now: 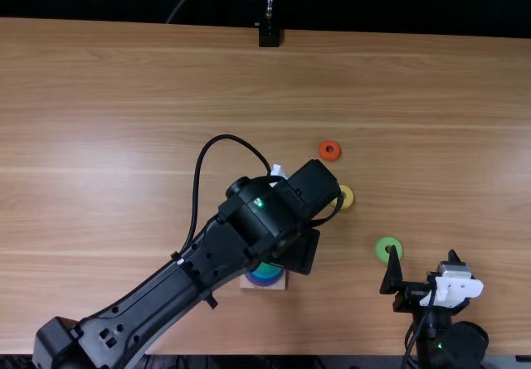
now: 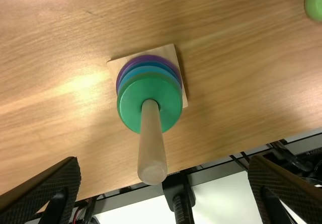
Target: Build the Hanoi tower: stack the rings onto the peg from bottom to top in this color order: purple, dark blue, light blue, dark green, light green, yellow, orange.
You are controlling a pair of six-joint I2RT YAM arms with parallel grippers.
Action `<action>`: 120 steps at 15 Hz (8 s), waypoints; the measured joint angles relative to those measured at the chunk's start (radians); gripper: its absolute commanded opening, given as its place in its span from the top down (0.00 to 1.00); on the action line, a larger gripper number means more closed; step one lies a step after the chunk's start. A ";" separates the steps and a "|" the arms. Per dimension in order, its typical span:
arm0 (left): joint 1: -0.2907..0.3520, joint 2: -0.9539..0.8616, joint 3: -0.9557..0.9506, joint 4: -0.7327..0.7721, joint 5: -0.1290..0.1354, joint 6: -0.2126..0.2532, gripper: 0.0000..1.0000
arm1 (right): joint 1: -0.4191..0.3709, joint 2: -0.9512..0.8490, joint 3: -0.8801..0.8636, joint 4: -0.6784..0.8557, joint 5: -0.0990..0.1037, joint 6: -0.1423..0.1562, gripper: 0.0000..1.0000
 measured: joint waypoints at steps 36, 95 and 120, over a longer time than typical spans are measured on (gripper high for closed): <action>0.801 -1.450 -1.521 1.012 -0.006 0.495 0.00 | 0.000 0.000 0.000 0.000 0.000 0.000 0.00; 0.801 -1.781 -1.701 1.017 0.177 0.708 0.00 | 0.085 1.266 0.879 -0.513 0.146 -0.003 0.00; 0.801 -1.781 -1.701 1.017 0.177 0.708 0.00 | 0.084 1.671 0.897 -0.515 -0.008 0.225 0.00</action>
